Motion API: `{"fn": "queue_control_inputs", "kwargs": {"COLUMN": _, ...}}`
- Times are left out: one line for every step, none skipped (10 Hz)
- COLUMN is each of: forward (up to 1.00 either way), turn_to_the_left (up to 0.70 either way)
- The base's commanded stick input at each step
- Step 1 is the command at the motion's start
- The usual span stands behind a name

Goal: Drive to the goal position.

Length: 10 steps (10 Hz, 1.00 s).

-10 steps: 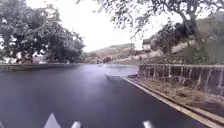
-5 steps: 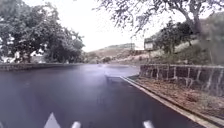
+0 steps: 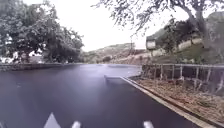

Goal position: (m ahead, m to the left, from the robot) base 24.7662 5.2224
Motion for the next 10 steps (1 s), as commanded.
{"fn": "queue_control_inputs", "kwargs": {"forward": 0.70, "turn_to_the_left": 0.00}}
{"fn": "queue_control_inputs", "kwargs": {"forward": 0.70, "turn_to_the_left": 0.00}}
{"fn": "queue_control_inputs", "kwargs": {"forward": 0.70, "turn_to_the_left": 0.00}}
{"fn": "queue_control_inputs", "kwargs": {"forward": 0.70, "turn_to_the_left": 0.00}}
{"fn": "queue_control_inputs", "kwargs": {"forward": 0.70, "turn_to_the_left": 0.00}}
{"fn": "queue_control_inputs", "kwargs": {"forward": 0.70, "turn_to_the_left": 0.00}}
{"fn": "queue_control_inputs", "kwargs": {"forward": 0.70, "turn_to_the_left": 0.00}}
{"fn": "queue_control_inputs", "kwargs": {"forward": 0.70, "turn_to_the_left": 0.00}}
{"fn": "queue_control_inputs", "kwargs": {"forward": 0.70, "turn_to_the_left": 0.00}}
{"fn": "queue_control_inputs", "kwargs": {"forward": 0.70, "turn_to_the_left": 0.00}}
